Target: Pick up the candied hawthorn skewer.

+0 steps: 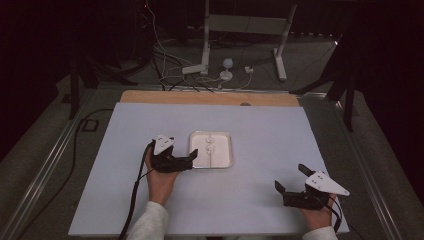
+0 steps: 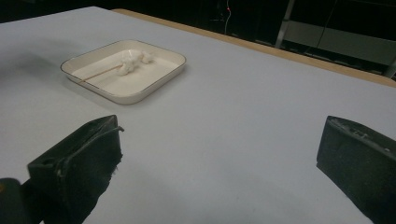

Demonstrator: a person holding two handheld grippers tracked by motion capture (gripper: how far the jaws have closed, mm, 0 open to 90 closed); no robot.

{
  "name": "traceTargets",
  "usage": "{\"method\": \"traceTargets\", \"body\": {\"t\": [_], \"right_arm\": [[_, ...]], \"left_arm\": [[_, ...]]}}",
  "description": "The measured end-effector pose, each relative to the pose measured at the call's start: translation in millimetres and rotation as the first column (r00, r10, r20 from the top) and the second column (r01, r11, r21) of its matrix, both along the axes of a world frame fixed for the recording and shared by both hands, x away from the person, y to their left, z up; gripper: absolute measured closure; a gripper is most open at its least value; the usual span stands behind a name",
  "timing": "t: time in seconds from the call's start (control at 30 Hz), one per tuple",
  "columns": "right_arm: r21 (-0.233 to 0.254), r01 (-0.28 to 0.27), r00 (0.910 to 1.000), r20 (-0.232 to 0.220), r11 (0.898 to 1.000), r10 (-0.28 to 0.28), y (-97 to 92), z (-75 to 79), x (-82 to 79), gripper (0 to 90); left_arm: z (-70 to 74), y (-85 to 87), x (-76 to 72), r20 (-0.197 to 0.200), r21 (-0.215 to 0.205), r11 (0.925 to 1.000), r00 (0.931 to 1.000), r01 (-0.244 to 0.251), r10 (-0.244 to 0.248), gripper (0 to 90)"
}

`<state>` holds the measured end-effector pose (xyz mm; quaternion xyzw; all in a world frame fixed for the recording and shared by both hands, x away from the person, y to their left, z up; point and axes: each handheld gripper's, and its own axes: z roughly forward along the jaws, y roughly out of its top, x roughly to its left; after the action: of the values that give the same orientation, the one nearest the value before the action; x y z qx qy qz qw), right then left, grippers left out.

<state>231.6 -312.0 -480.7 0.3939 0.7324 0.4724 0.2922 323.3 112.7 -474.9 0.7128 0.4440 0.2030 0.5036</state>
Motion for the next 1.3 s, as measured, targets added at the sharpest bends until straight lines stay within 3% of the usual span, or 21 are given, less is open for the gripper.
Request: {"method": "traceTargets", "body": {"t": [0.47, 0.63, 0.77, 0.87, 1.03, 1.1, 1.17, 1.3], "right_arm": [[-0.006, 0.003, 1.0, 0.0, 1.0, -0.003, -0.6, -0.4, -0.1, 0.0], [-0.006, 0.003, 1.0, -0.002, 1.0, -0.003, -0.9, -0.6, 0.2, 0.0], [-0.006, 0.005, 1.0, -0.002, 1.0, -0.005, -1.3, -0.7, 0.2, 0.0], [-0.006, 0.005, 1.0, -0.002, 1.0, -0.006, -1.6, -1.0, 0.5, 0.0], [-0.005, 0.007, 1.0, -0.003, 1.0, -0.007, -1.8, -1.0, 0.5, 0.0], [-0.007, 0.008, 1.0, -0.003, 1.0, -0.008, -1.7, -1.1, 0.5, 0.0], [-0.007, 0.008, 1.0, -0.002, 1.0, -0.008, -1.8, -1.0, 0.4, 0.0], [-0.007, 0.007, 1.0, -0.003, 1.0, -0.007, -1.8, -1.1, 0.5, 0.0]], "left_arm": [[-17.9, -33.7, 12.5, -0.071, 0.022, 0.999, 0.9968, 0.038, -0.036, 4.1], [-24.7, -46.8, 15.6, -0.144, 0.015, 0.9975, 0.9874, 0.069, -0.066, 13.3], [-30.1, -60.3, 17.8, -0.173, 0.074, 0.9952, 0.9836, 0.065, -0.051, 16.3], [-34.4, -69.9, 18.5, -0.189, 0.138, 0.9889, 0.9815, 0.054, -0.027, 17.8], [-40.3, -76.6, 20.2, -0.236, 0.202, 0.9781, 0.9718, 0.052, -0.003, 39.6], [-43.0, -77.9, 21.7, -0.263, 0.249, 0.9677, 0.9644, 0.04, 0.028, 43.4], [-42.6, -74.6, 22.4, -0.275, 0.256, 0.9659, 0.9609, 0.04, 0.033, 50.0], [-38.9, -66.8, 24.5, -0.319, 0.245, 0.9686, 0.9467, 0.041, 0.041, 65.7]]}}
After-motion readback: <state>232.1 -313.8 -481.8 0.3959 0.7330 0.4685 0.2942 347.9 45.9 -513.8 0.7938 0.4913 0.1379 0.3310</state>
